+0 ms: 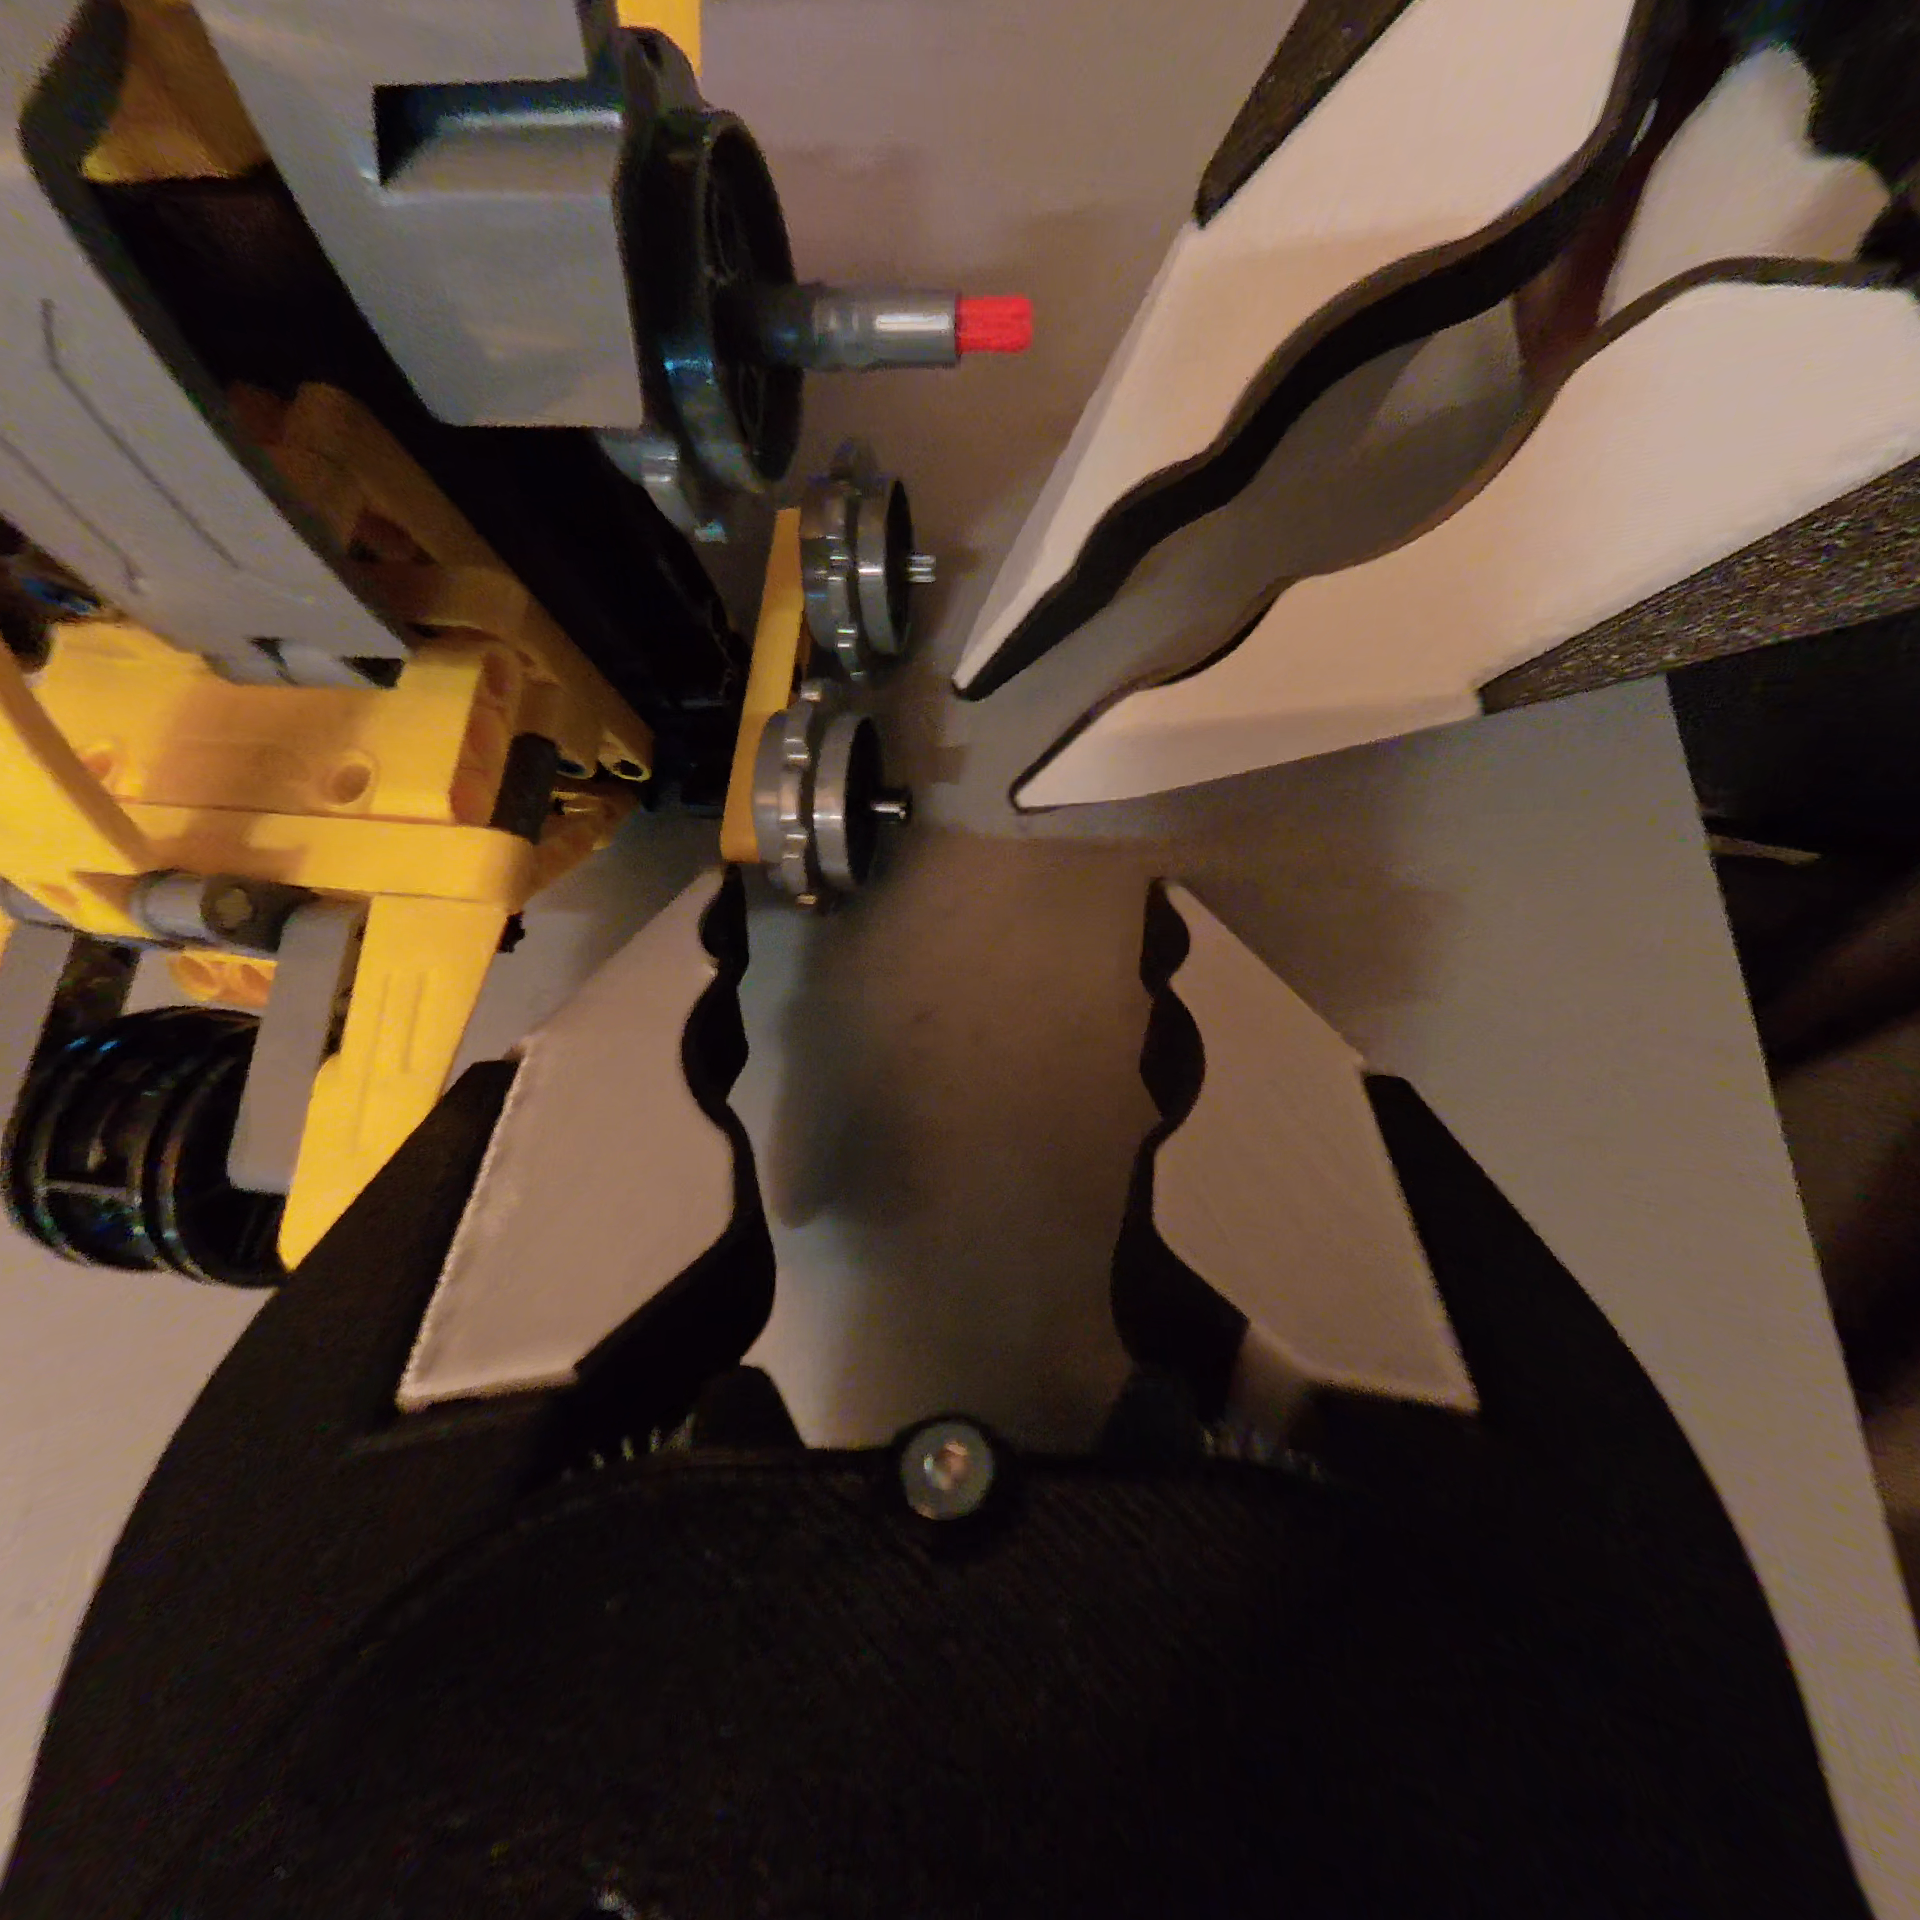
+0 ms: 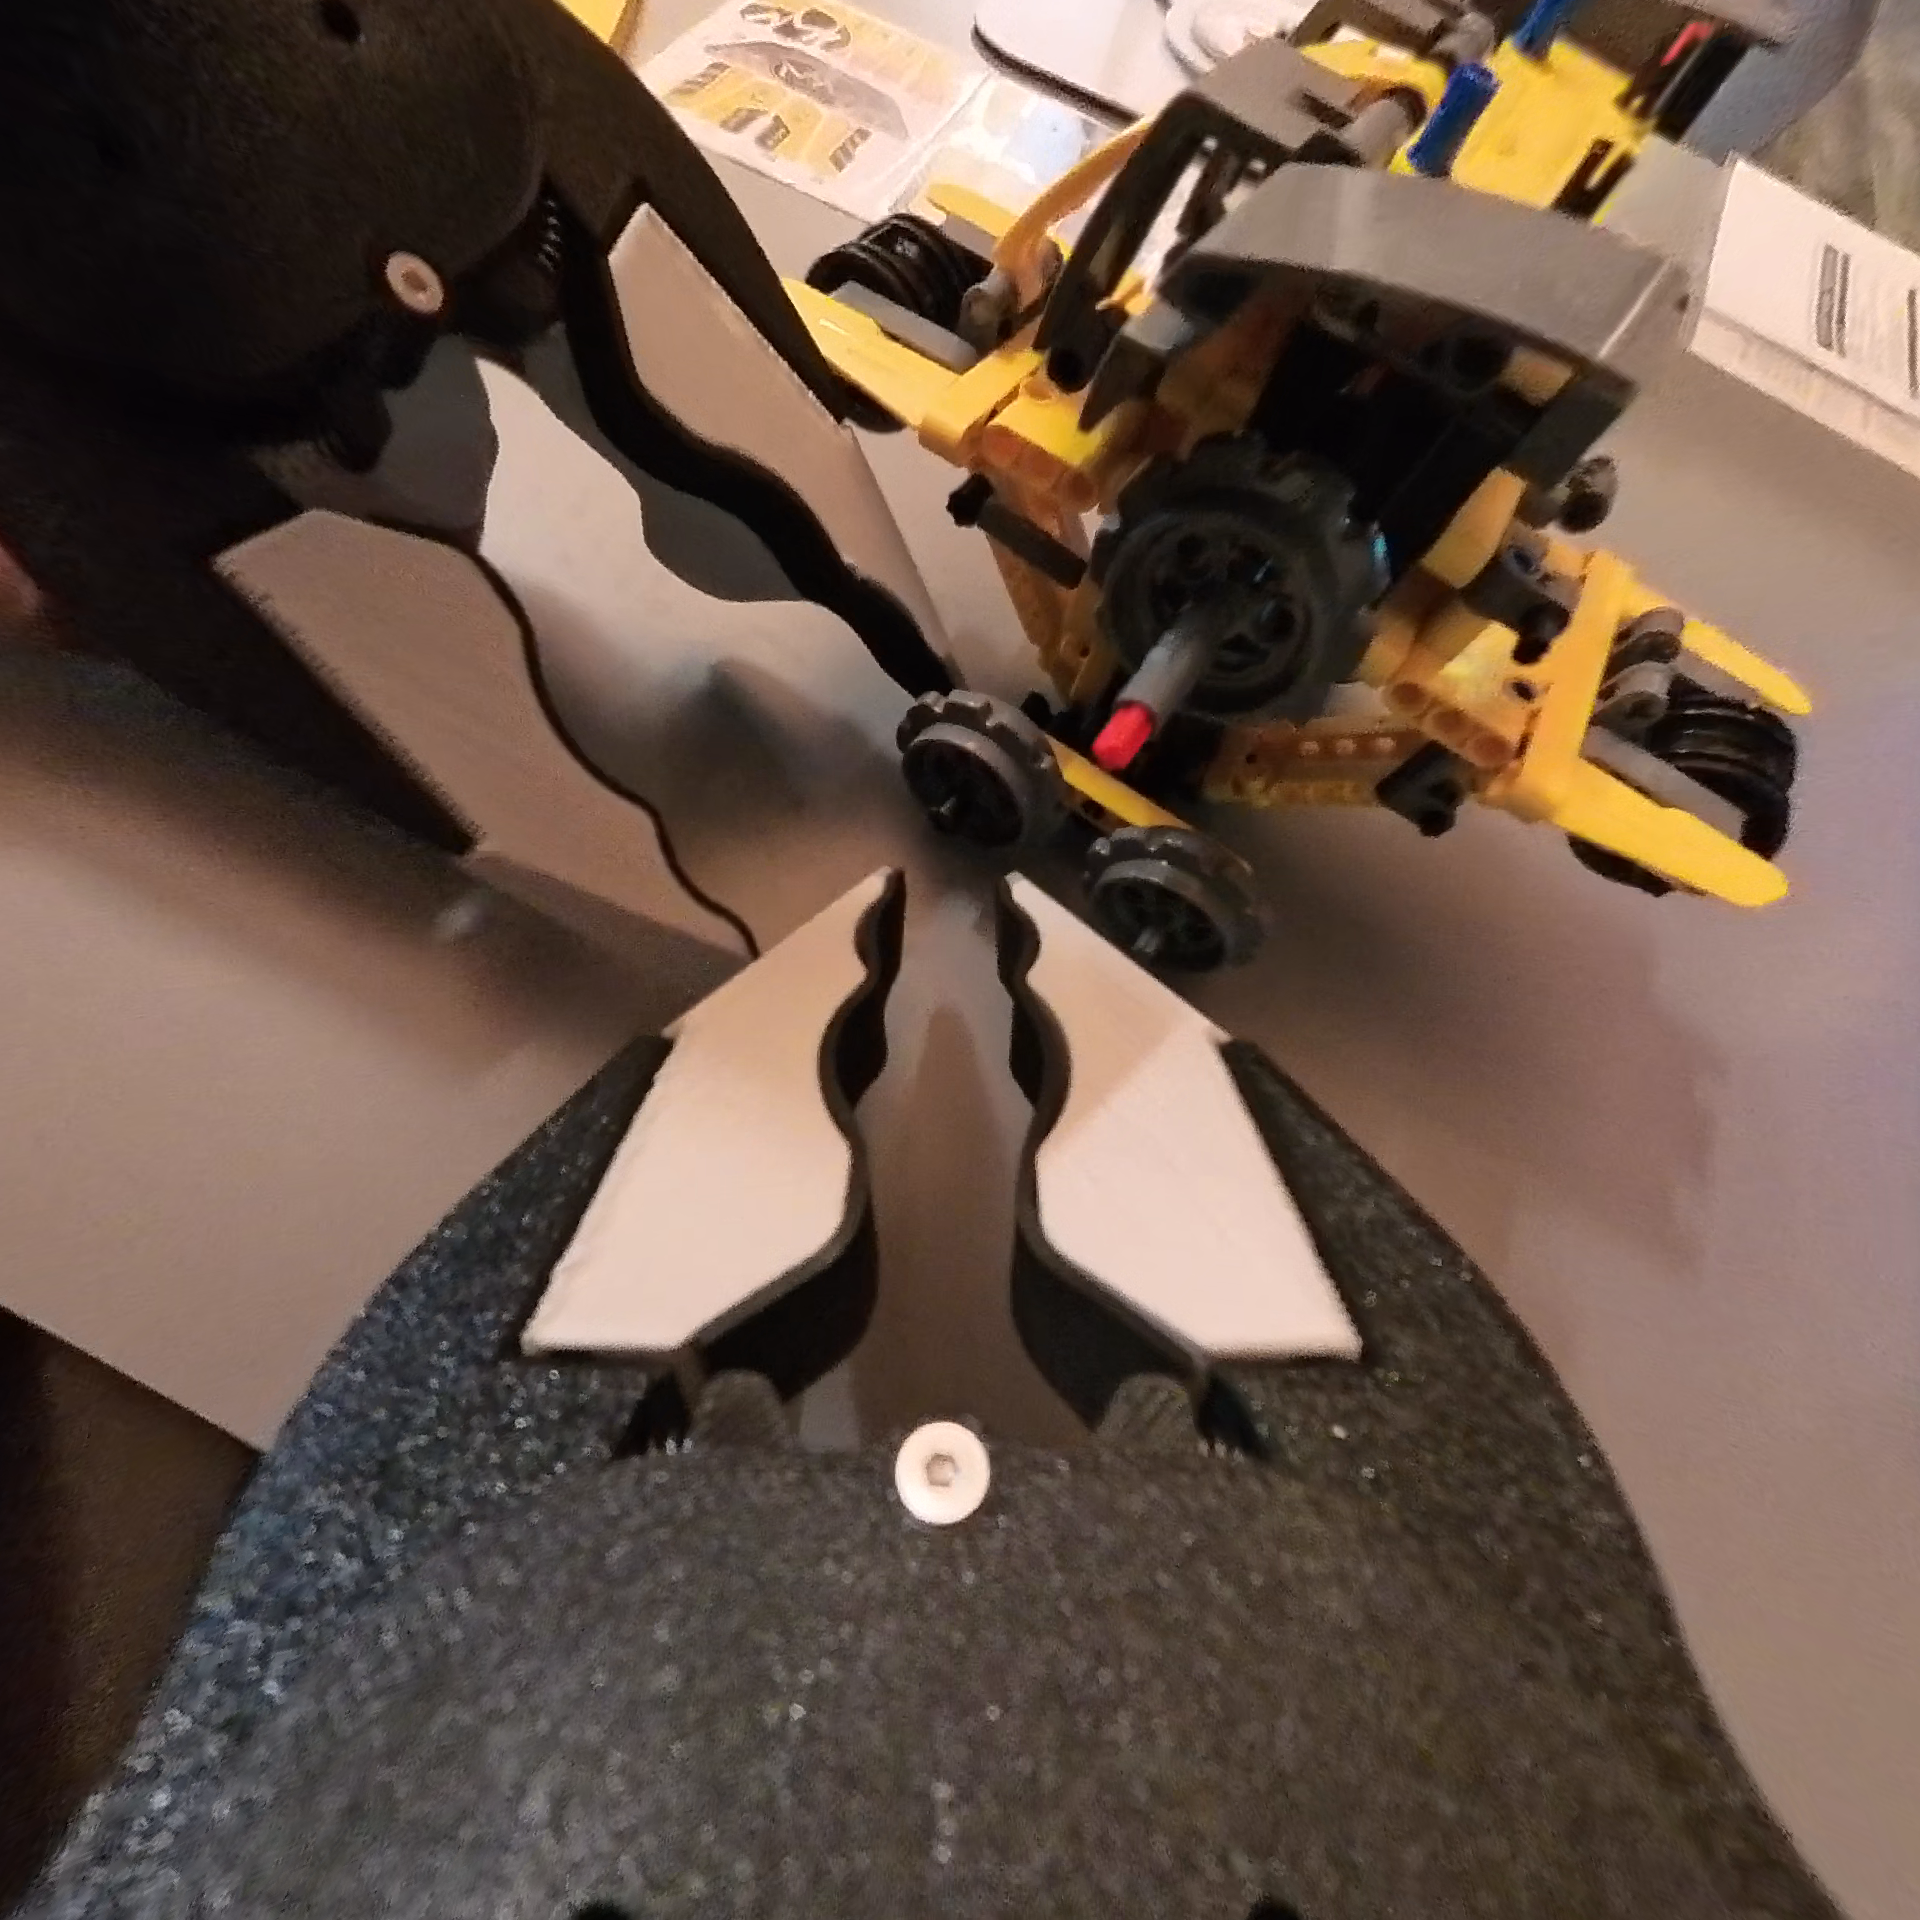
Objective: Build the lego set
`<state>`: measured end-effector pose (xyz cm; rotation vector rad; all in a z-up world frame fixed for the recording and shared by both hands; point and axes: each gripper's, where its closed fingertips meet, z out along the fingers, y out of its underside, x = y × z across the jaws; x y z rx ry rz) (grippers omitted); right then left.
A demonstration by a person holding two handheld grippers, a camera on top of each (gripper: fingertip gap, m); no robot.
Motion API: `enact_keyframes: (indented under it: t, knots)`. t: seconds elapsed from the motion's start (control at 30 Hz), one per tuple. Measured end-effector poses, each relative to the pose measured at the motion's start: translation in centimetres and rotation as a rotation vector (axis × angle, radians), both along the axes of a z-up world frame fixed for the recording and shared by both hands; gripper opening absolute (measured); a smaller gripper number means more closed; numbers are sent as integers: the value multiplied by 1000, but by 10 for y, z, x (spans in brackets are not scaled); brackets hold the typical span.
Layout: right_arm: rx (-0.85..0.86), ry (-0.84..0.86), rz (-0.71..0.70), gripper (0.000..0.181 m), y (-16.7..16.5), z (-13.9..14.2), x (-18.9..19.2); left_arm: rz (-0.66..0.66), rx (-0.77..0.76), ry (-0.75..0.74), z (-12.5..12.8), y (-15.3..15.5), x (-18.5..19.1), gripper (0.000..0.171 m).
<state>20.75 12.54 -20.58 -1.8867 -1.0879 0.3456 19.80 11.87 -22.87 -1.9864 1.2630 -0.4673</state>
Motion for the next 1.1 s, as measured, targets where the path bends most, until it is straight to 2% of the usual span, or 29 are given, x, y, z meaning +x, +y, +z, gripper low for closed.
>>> enact_keyframes:
  t: [0.2, 0.33, 0.5, 0.63, 0.9, 1.1]
  knots:
    - [106, -52, 16, 15, 12, 5, 10, 27, 74, 27, 2, 11, -2, 75]
    - [171, -47, 19, 14, 19, 11, 20, 37, 123, 21, 6, 14, -4, 70]
    - [153, -8, 20, 17, 24, 14, 24, 16, 140, 12, 8, 17, -6, 54]
    - [143, 24, 16, 18, 25, 17, 25, 2, 125, 4, 8, 16, -6, 48]
    - [106, 89, 36, 26, 25, 21, 26, 9, 130, 22, 7, 16, -8, 50]
    - [77, 109, 88, 24, 22, 21, 21, 1, 115, 4, 8, 14, -8, 51]
